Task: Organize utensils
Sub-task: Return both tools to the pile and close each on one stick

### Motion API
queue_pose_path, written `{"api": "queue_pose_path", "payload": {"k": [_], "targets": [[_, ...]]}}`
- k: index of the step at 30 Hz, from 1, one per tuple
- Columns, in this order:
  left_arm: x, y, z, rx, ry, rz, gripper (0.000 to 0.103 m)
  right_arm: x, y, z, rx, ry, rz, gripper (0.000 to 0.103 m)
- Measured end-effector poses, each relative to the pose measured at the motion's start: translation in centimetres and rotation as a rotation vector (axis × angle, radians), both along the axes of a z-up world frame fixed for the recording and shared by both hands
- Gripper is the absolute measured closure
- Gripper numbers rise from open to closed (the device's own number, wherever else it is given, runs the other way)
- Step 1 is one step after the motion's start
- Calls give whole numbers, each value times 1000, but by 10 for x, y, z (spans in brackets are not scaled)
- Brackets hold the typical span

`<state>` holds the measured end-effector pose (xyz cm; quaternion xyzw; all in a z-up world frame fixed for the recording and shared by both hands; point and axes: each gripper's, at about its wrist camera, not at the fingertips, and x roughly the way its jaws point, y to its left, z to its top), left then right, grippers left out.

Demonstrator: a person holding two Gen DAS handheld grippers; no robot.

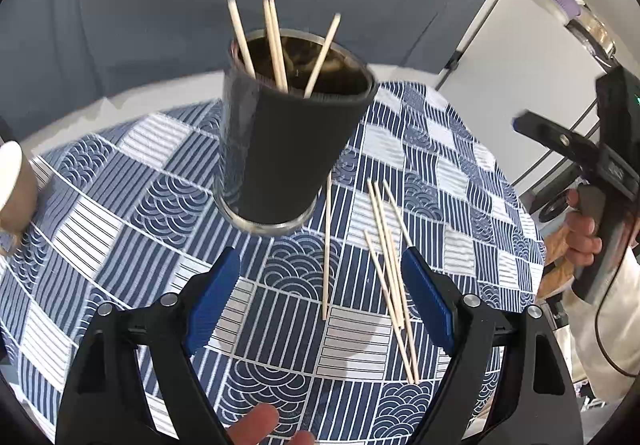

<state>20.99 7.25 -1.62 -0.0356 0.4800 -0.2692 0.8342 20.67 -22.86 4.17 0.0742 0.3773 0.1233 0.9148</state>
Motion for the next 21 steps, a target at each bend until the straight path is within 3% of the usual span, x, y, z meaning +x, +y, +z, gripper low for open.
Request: {"api": "queue_pose_path", "payload": {"k": [5, 12, 18, 21], "targets": [[13, -12, -39, 41, 63, -16, 22, -14, -8, -45, -84, 118, -92, 8], [32, -37, -87, 125, 148, -31, 22, -22, -12, -114, -66, 294, -128, 8], [42, -57, -93, 247, 85, -32, 22, -3, -8, -153, -72, 376, -153, 9], [44, -68, -97, 332, 49, -18, 22, 8, -1, -162, -132, 391, -140, 9]]}}
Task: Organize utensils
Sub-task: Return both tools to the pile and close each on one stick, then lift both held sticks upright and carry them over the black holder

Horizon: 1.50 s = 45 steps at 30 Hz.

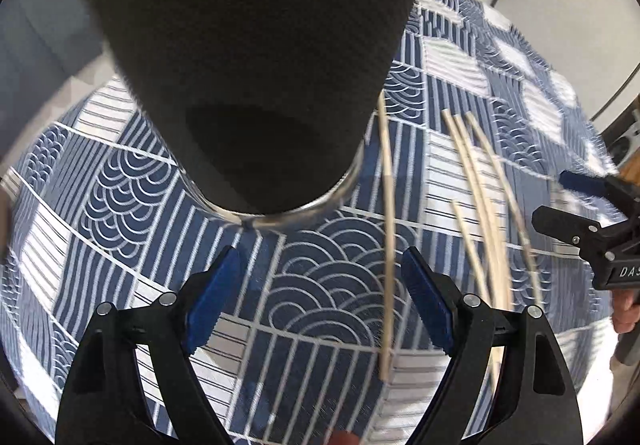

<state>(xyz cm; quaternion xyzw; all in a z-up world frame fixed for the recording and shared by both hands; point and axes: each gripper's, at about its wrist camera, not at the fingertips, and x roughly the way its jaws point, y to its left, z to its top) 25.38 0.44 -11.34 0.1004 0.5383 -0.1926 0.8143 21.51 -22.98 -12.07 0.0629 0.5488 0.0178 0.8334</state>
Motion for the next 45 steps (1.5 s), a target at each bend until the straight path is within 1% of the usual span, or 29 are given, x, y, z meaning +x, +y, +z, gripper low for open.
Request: {"api": "queue_pose_path", "payload": {"k": [1, 2, 3, 4, 5, 6, 7, 13, 15, 17, 18, 20, 21, 22, 23, 24, 25, 26, 27, 28, 29, 32, 33, 34, 38, 40, 42, 43, 45], "targets": [[0, -3, -1, 29, -3, -2, 22, 3, 2, -4, -22, 11, 7, 9], [0, -7, -2, 62, -6, 1, 18, 4, 3, -7, -31, 23, 10, 9], [1, -9, -3, 61, 4, 16, 16, 5, 3, -8, -33, 31, 11, 9], [3, -8, -3, 45, 16, 29, 12, 6, 3, -10, -47, 38, 11, 9], [4, -9, -5, 46, 23, 26, 4, 6, 4, -11, -67, 40, 15, 8], [4, -12, -7, 67, 9, 27, 4, 8, 7, -13, -91, 45, 28, 7], [4, -12, -8, 67, 8, 34, 4, 9, 8, -14, -104, 45, 37, 7], [5, -10, -8, 66, 18, 62, 4, 8, 8, -15, -103, 54, 44, 6], [6, -10, -7, 73, 37, 108, 4, 9, 8, -14, -103, 77, 53, 6], [7, -13, -7, 74, 40, 142, 4, 15, 8, -14, -104, 120, 63, 6], [9, -18, -8, 74, 38, 152, 4, 19, 8, -14, -104, 140, 70, 7], [9, -21, -8, 75, 43, 166, 6, 22, 7, -14, -107, 151, 76, 8], [8, -23, -8, 75, 41, 166, 8, 22, 7, -14, -111, 150, 79, 8], [6, -25, -6, 73, 38, 164, 14, 21, 7, -13, -112, 148, 88, 10], [4, -27, -4, 71, 34, 161, 23, 20, 6, -13, -113, 144, 97, 13], [1, -29, -3, 69, 31, 158, 28, 18, 5, -10, -112, 133, 112, 25], [-2, -34, 0, 65, 28, 146, 42, 17, 4, -6, -109, 120, 127, 44], [-5, -37, 1, 62, 28, 139, 57, 16, 3, -2, -110, 108, 140, 56], [-7, -39, 3, 59, 32, 141, 66, 15, 0, 1, -112, 104, 145, 78], [-10, -40, 4, 51, 44, 151, 84, 15, -5, 2, -110, 108, 142, 95], [-11, -39, 4, 30, 62, 168, 96, 15, -12, 3, -104, 114, 136, 96], [-16, -27, 3, -53, 120, 248, 97, 18, -30, 4, -9, 137, 142, 98], [-19, -25, 3, -66, 130, 262, 97, 18, -34, 5, 13, 141, 134, 102], [-25, -23, 2, -77, 140, 269, 97, 18, -43, 7, 43, 141, 119, 103], [-50, -11, 0, -140, 173, 322, 97, 12, -67, 14, 110, 131, 87, 103], [-66, -6, -1, -155, 175, 336, 97, 9, -80, 17, 139, 112, 83, 103], [-79, -1, -1, -147, 175, 353, 98, 7, -92, 24, 148, 82, 72, 103], [-87, 5, 0, -149, 182, 373, 98, 7, -96, 28, 164, 75, 63, 103], [-101, 19, 5, -179, 193, 415, 98, 8, -105, 33, 225, 75, 58, 103]]}}
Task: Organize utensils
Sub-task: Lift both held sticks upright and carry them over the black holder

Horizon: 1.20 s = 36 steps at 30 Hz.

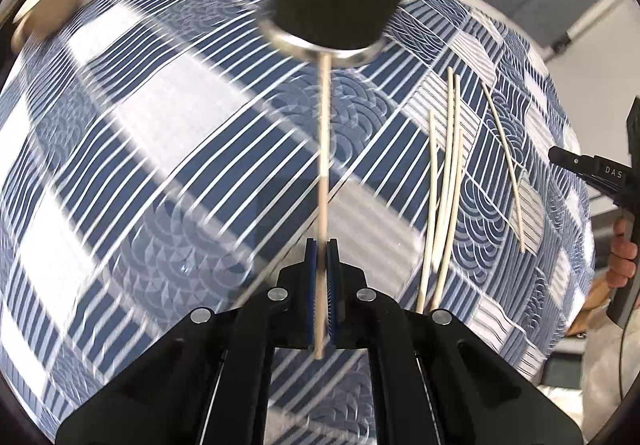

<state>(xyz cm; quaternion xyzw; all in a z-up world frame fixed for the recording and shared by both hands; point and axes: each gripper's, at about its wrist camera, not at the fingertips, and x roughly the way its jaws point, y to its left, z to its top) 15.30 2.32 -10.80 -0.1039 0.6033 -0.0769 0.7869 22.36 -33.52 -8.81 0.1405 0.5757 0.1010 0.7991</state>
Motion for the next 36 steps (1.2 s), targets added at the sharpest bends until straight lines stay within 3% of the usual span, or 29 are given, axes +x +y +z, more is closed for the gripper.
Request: {"api": "queue_pose_path", "payload": {"k": [2, 6, 9, 10, 12, 19, 20, 21, 28, 32, 36], "targets": [[-17, 16, 9, -14, -10, 40, 98, 1, 2, 3, 55, 9, 18, 99], [-39, 44, 21, -20, -25, 93, 98, 11, 33, -3, 23, 27, 76, 96], [-49, 68, 30, -30, -42, 125, 98, 18, 54, -9, -20, 27, 98, 86], [-49, 73, 32, -39, -45, 135, 98, 19, 57, -11, -30, 28, 102, 78], [-51, 90, 41, -62, -58, 153, 98, 23, 64, -12, -77, 35, 89, 75], [-37, 126, 76, -102, -138, 169, 98, 28, 86, -29, -254, 49, 83, 79], [-34, 128, 80, -106, -152, 164, 98, 27, 91, -30, -291, 37, 85, 84], [-30, 131, 86, -111, -168, 152, 98, 26, 95, -30, -337, 20, 86, 96], [5, 143, 118, -119, -250, 70, 98, 18, 80, -21, -271, 26, -2, 99], [35, 138, 136, -119, -317, -3, 98, 10, 69, 19, -187, -78, -64, 99], [65, 131, 152, -155, -370, -44, 98, 13, 77, 77, -70, -237, -106, 99]]}}
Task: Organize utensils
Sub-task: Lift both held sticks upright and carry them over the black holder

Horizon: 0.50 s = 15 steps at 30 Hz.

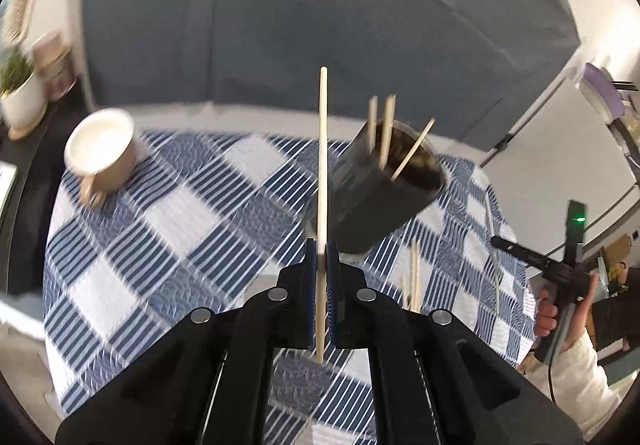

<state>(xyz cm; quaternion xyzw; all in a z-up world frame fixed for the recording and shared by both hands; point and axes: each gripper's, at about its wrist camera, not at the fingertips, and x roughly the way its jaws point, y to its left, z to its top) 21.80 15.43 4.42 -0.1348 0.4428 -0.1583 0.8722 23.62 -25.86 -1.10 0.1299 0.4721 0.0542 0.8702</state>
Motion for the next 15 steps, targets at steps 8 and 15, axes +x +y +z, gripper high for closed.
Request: {"api": "queue_pose_path", "payload": {"k": [8, 15], "targets": [[44, -13, 35, -113, -145, -64, 98, 15, 44, 110, 163, -341, 142, 98], [57, -17, 68, -245, -344, -98, 98, 42, 89, 148, 243, -539, 269, 98]]}}
